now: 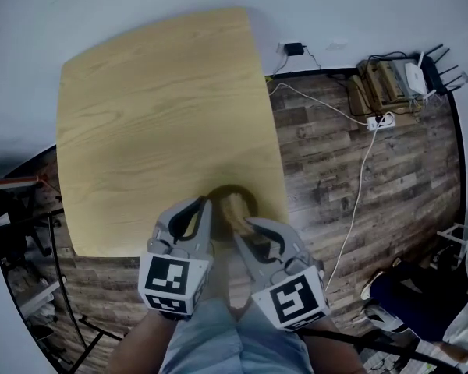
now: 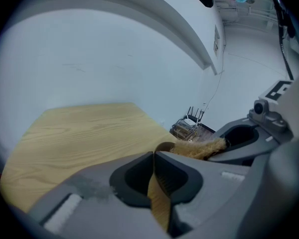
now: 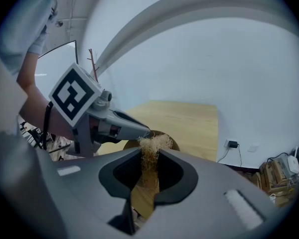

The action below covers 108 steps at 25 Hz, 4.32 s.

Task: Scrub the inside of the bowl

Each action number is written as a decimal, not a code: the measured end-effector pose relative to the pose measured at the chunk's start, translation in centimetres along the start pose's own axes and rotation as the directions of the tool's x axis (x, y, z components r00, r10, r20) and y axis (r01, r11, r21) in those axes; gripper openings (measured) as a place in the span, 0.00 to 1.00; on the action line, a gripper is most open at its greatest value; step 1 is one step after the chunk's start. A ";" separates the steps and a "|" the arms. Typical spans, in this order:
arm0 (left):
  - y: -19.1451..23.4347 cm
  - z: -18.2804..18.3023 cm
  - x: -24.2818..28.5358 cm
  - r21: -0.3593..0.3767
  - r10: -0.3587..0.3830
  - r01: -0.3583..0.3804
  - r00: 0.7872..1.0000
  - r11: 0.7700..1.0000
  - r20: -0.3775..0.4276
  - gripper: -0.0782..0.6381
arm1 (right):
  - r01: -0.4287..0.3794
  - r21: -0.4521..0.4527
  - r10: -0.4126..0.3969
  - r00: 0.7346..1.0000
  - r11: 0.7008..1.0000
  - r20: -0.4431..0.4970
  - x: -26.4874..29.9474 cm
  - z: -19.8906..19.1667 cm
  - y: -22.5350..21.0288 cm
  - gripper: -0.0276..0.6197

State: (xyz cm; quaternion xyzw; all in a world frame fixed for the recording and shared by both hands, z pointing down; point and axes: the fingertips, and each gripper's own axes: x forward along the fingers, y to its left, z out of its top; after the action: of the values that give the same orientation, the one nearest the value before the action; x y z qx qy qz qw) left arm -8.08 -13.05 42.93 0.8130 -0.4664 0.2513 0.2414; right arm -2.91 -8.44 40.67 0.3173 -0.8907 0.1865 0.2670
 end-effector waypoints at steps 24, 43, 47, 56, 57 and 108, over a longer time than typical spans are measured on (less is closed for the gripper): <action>1.1 0.4 0.1 0.040 -0.017 0.016 1.000 0.999 0.013 0.16 | -0.096 0.137 0.113 0.986 0.986 -0.121 2.8 -3.0 2.8 0.14; -0.6 1.4 0.0 0.067 0.012 -0.013 1.000 0.998 0.009 0.16 | -0.065 0.176 0.052 0.996 0.982 0.077 -3.0 0.4 1.8 0.14; -1.0 1.3 0.1 0.054 -0.005 0.005 1.000 0.999 0.006 0.16 | -0.009 0.170 -0.001 0.999 0.985 0.054 -2.3 0.1 -0.2 0.14; -1.7 0.9 0.7 0.030 -0.065 0.065 0.998 0.997 -0.003 0.16 | 0.036 0.118 -0.032 0.999 0.992 -0.036 1.7 -0.8 -1.4 0.14; -1.7 1.0 0.7 0.030 -0.070 0.070 0.998 0.997 -0.002 0.16 | 0.027 0.109 -0.023 0.999 0.994 -0.040 2.1 -0.8 -1.2 0.14; 0.8 0.8 0.3 0.001 -0.018 0.018 1.000 1.000 -0.008 0.16 | -0.004 0.032 0.008 0.993 0.999 -0.117 2.4 -1.4 -1.2 0.14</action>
State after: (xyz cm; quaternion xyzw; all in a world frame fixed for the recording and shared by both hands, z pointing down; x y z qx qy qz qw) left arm -8.50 -14.09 42.58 0.8163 -0.4579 0.2528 0.2450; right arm -3.21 -9.71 43.37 0.3072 -0.8714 0.2196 0.3131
